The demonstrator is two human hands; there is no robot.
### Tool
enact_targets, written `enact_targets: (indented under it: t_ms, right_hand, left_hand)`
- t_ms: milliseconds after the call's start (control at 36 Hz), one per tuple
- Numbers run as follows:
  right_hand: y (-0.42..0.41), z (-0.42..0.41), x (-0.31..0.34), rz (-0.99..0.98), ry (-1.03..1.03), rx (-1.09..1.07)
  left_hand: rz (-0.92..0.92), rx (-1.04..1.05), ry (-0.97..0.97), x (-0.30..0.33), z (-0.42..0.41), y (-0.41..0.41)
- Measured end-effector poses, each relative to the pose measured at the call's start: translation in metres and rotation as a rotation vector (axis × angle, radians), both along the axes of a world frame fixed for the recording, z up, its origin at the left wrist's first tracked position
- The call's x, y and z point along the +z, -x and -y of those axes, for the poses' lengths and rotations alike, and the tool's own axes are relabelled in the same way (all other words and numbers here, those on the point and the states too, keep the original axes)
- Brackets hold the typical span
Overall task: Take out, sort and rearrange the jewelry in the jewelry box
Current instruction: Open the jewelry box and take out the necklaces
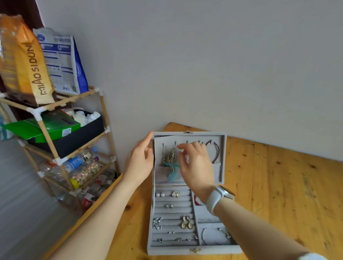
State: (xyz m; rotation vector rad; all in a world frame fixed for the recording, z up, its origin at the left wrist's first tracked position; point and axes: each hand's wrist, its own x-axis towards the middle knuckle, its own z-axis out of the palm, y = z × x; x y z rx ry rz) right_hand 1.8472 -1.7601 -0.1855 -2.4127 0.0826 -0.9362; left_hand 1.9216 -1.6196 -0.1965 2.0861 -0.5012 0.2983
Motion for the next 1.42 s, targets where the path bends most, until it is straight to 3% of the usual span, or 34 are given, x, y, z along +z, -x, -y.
enact_targets:
  t_ms: [222, 528, 611, 750, 917, 1111, 1278, 1417]
  right_hand:
    - [-0.029, -0.024, -0.007, -0.226, 0.044, -0.212]
    - [-0.047, -0.036, -0.018, -0.16, -0.003, -0.291]
    - [-0.047, -0.031, -0.015, -0.164, -0.004, -0.267]
    - [-0.044, -0.019, 0.005, -0.081, -0.281, -0.089]
    - [-0.035, -0.018, 0.062, -0.084, -0.422, 0.168]
    - [0.002, -0.021, 0.126, -0.069, -0.652, 0.382]
    - [0.07, -0.019, 0.15, -0.142, -0.7, 0.454]
    - [0.139, -0.014, 0.13, -0.191, -0.796, 0.391]
  left_hand:
    - [0.021, -0.042, -0.106, 0.006, -0.007, 0.0]
    - [-0.016, -0.055, -0.066, 0.007, -0.005, -0.003]
    - [0.002, -0.059, -0.083, 0.01, -0.007, 0.0]
    - [-0.003, -0.054, -0.131, 0.016, -0.01, 0.002]
    - [-0.062, -0.02, -0.167, 0.028, -0.006, 0.009]
    - [-0.198, -0.015, 0.149, 0.068, 0.0, 0.043]
    - [-0.349, -0.261, 0.493, 0.099, -0.006, 0.13]
    - [-0.596, -0.465, 0.586, 0.079, -0.011, 0.204]
